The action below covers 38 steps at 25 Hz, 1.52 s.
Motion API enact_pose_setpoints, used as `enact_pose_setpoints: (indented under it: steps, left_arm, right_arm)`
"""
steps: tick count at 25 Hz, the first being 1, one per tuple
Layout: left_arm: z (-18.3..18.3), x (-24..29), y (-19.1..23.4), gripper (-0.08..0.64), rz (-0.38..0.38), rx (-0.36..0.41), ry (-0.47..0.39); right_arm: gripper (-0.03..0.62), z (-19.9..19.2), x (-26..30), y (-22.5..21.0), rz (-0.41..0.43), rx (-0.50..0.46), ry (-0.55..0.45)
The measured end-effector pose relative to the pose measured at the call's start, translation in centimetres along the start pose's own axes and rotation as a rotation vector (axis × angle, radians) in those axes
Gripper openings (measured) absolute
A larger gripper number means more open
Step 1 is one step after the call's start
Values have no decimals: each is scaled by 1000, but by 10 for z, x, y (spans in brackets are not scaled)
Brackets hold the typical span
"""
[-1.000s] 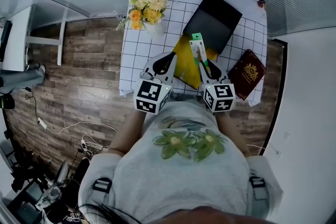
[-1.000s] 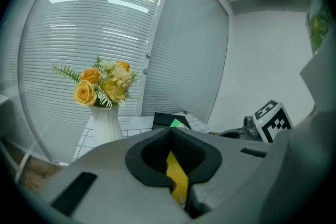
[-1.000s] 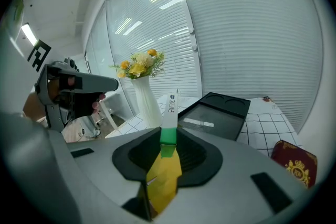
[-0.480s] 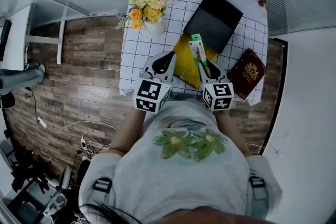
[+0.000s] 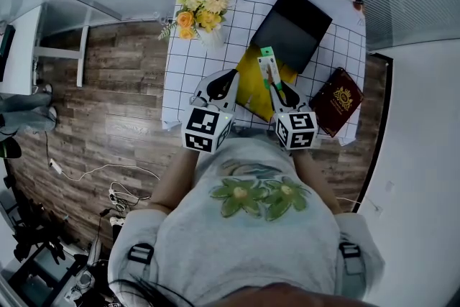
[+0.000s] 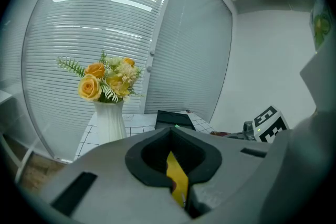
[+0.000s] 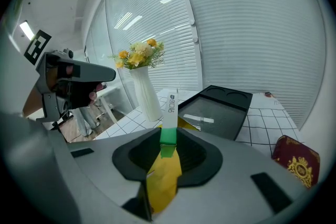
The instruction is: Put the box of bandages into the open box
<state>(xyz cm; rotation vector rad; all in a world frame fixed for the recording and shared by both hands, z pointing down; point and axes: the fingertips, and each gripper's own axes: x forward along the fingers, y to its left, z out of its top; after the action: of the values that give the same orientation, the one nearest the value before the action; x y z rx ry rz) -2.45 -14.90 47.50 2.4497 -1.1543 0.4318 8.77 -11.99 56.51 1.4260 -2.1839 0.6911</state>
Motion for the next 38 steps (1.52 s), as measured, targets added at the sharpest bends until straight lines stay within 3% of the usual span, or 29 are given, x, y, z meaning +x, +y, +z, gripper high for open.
enact_pose_setpoints:
  steps: [38]
  left_arm:
    - [-4,4,8,6,52,-9,24]
  right_arm:
    - [92,-34,27,1,65,-58,137]
